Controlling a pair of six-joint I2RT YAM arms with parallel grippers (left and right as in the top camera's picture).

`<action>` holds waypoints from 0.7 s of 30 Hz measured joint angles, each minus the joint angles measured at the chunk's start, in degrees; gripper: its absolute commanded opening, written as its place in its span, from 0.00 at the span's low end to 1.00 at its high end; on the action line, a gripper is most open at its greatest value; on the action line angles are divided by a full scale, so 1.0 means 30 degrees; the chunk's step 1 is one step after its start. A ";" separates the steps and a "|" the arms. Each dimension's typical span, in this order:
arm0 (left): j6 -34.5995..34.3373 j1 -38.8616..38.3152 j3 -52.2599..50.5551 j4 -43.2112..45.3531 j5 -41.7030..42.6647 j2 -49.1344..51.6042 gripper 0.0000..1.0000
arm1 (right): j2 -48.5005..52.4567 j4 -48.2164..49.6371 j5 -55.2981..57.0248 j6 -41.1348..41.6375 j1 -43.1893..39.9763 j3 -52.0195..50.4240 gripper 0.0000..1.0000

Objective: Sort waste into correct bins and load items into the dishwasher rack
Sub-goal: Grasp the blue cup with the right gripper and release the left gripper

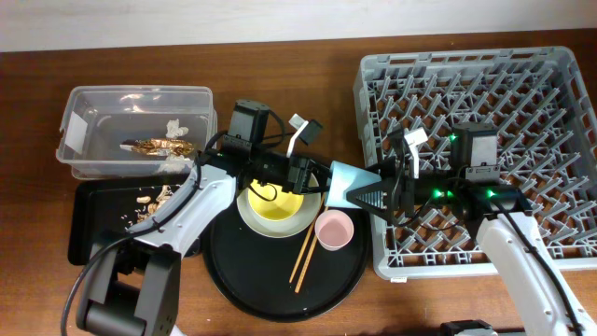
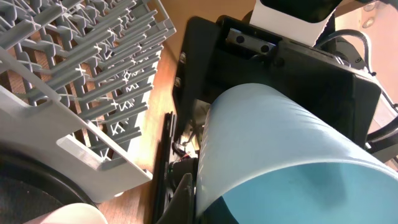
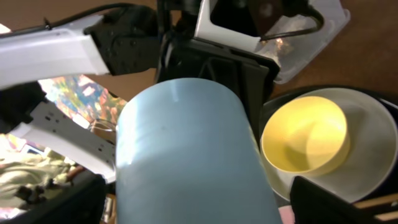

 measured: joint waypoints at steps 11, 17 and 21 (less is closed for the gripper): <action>0.0000 0.0000 0.0000 0.0022 0.0073 0.0000 0.00 | 0.0000 -0.0503 -0.0386 -0.0015 0.0000 0.0000 0.85; 0.0000 0.0000 0.0000 0.0029 0.0073 0.0000 0.00 | 0.0000 -0.0517 -0.0379 -0.0015 0.0000 0.0000 0.72; 0.0000 0.0000 0.0000 0.0117 0.0219 0.0000 0.00 | 0.0000 -0.0517 -0.0386 -0.0022 0.0000 0.0000 0.69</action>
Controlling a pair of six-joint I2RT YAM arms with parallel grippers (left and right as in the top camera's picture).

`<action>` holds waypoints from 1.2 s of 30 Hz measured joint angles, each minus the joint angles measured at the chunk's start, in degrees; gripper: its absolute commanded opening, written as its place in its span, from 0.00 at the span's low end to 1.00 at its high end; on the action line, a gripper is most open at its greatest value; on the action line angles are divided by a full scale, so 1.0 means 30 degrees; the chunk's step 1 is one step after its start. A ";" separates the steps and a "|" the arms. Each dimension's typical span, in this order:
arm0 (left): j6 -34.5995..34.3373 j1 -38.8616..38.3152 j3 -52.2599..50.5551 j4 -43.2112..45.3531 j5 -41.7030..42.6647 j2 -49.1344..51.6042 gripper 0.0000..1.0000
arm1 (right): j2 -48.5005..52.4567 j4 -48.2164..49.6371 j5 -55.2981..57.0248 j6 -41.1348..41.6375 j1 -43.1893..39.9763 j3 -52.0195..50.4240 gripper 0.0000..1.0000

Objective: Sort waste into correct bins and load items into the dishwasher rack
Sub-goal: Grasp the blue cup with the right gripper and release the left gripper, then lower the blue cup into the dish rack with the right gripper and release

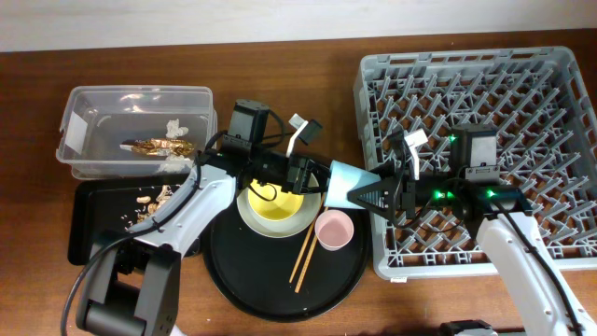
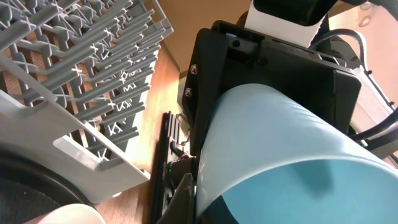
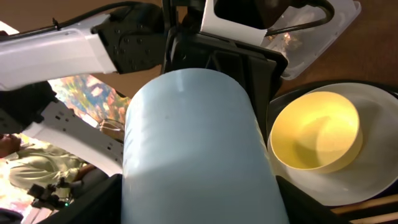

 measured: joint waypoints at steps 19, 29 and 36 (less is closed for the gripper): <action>0.2994 0.2433 0.0015 -0.8408 -1.1825 -0.2681 0.28 | -0.0109 -0.5413 0.8757 -0.0044 -0.0240 0.1756 0.46; 0.4437 0.5763 0.0015 -1.3034 -1.7507 -0.9479 0.34 | -0.0619 -1.4608 1.9795 0.0517 -0.2790 0.8568 0.41; 0.4452 0.5792 0.0015 -1.3522 -1.8965 -1.0120 0.34 | 0.1027 -1.5526 2.2768 0.1166 -0.5355 0.9413 0.41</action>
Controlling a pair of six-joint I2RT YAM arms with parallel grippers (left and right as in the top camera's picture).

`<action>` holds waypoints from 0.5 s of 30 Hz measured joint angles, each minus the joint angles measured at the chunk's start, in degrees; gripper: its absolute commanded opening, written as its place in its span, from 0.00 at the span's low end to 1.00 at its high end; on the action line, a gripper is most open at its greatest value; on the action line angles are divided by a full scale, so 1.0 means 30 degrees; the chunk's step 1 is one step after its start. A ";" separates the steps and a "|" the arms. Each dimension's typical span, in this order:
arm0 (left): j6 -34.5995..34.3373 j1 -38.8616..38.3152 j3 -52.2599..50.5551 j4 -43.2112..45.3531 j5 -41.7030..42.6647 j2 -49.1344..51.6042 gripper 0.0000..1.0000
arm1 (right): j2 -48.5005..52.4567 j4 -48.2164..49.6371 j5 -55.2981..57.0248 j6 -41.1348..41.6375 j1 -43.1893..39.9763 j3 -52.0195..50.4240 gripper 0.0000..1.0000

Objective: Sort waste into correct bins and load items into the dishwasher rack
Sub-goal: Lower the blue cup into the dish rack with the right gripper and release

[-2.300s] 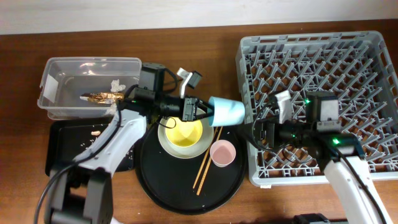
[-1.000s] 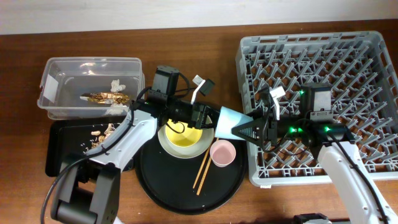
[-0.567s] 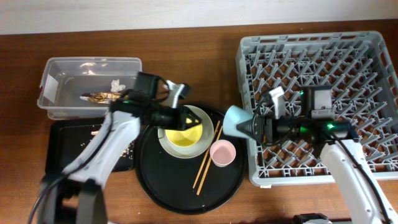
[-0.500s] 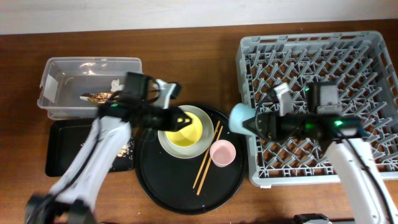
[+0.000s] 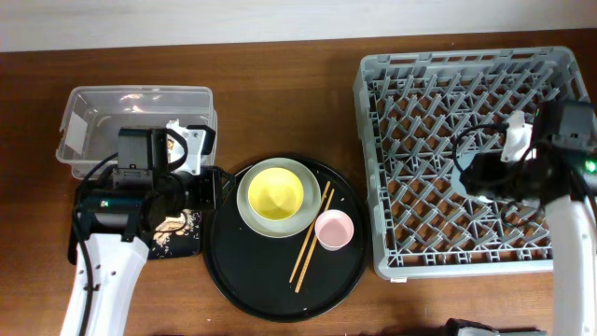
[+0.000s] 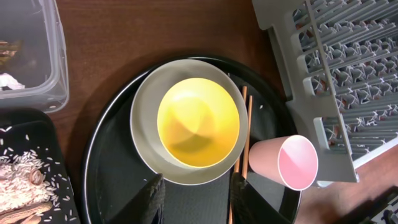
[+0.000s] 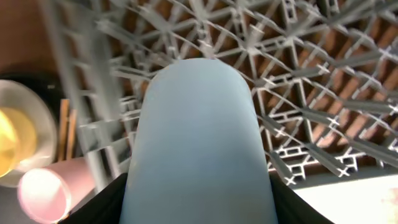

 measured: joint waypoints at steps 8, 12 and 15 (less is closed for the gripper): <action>0.0000 0.0000 0.0000 -0.0066 -0.0153 0.0007 0.36 | 0.4874 0.0954 0.0219 0.0066 -0.0087 0.0007 0.79; 0.0015 0.0000 0.0000 -0.0080 -0.0160 0.0007 0.40 | 0.5224 0.1486 0.0189 0.0087 -0.0087 0.0015 0.99; 0.0015 0.0000 0.0000 -0.0087 -0.0160 0.0007 0.40 | 0.5224 0.1472 -0.0036 0.0058 -0.0087 0.0007 0.99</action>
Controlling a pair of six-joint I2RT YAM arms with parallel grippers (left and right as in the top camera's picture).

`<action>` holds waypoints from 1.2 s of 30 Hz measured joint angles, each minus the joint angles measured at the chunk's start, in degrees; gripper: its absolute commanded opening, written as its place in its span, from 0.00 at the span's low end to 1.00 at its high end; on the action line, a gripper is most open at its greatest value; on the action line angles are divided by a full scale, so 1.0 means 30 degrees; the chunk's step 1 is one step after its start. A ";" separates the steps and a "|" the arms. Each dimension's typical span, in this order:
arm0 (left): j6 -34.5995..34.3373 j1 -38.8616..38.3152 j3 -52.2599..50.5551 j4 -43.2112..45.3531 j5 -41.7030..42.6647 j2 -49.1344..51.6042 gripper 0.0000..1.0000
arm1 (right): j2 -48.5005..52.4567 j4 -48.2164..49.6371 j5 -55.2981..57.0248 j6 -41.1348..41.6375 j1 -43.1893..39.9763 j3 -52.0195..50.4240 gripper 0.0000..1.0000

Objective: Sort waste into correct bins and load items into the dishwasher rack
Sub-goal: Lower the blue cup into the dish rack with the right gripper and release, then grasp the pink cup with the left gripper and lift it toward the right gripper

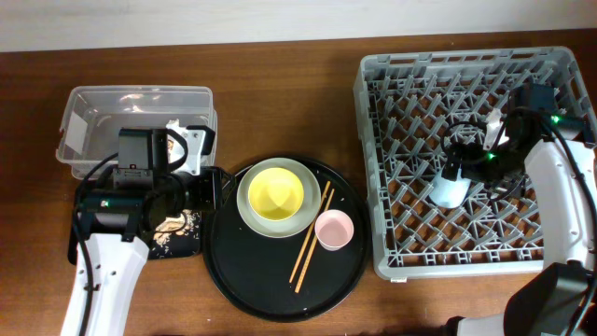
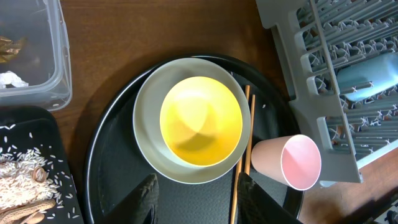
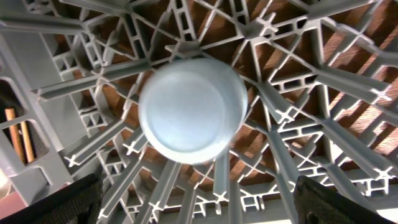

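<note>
A pale blue cup (image 1: 449, 190) stands upside down among the pegs of the grey dishwasher rack (image 1: 392, 257); its base (image 3: 189, 109) faces my right wrist camera. My right gripper (image 1: 469, 166) hangs open above it, its fingers (image 3: 53, 200) wide apart and off the cup. On the round black tray (image 1: 244, 280) sit a yellow bowl (image 2: 200, 121) in a grey plate (image 2: 146, 146), wooden chopsticks (image 2: 244, 155) and a pink cup (image 2: 289, 163) on its side. My left gripper (image 2: 199, 205) is open and holds nothing, just left of the tray.
A clear plastic bin (image 1: 135, 126) with scraps stands at the back left. In front of it lies a small black tray (image 1: 89, 247) with rice and bits of food (image 2: 18, 180). The rack fills the right side of the brown table.
My right gripper held the blue cup over the rack; now the cup stands upside down in the rack and the gripper is open above it. The left arm has not moved.
Both grippers were at the blue cup between the tray and the rack, and still at the following moment. Then the left arm was back beside the tray, open, while the right held the cup over the rack. Now the cup rests in the rack, let go.
</note>
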 measured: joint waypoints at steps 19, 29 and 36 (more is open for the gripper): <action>-0.0007 -0.8160 0.0007 0.3147 -0.0284 0.6135 0.43 | -0.4204 -0.2273 -0.1880 0.0000 0.0000 0.0036 0.99; 0.0029 -1.0346 0.0000 0.3628 -0.0270 0.9952 0.00 | -0.4204 -0.2266 -0.2091 0.0007 0.0000 0.0036 0.99; 0.0051 -1.0025 0.0663 0.2987 -0.0321 0.9792 0.00 | -0.4204 -0.2135 -0.2135 0.0000 0.0000 0.0036 0.99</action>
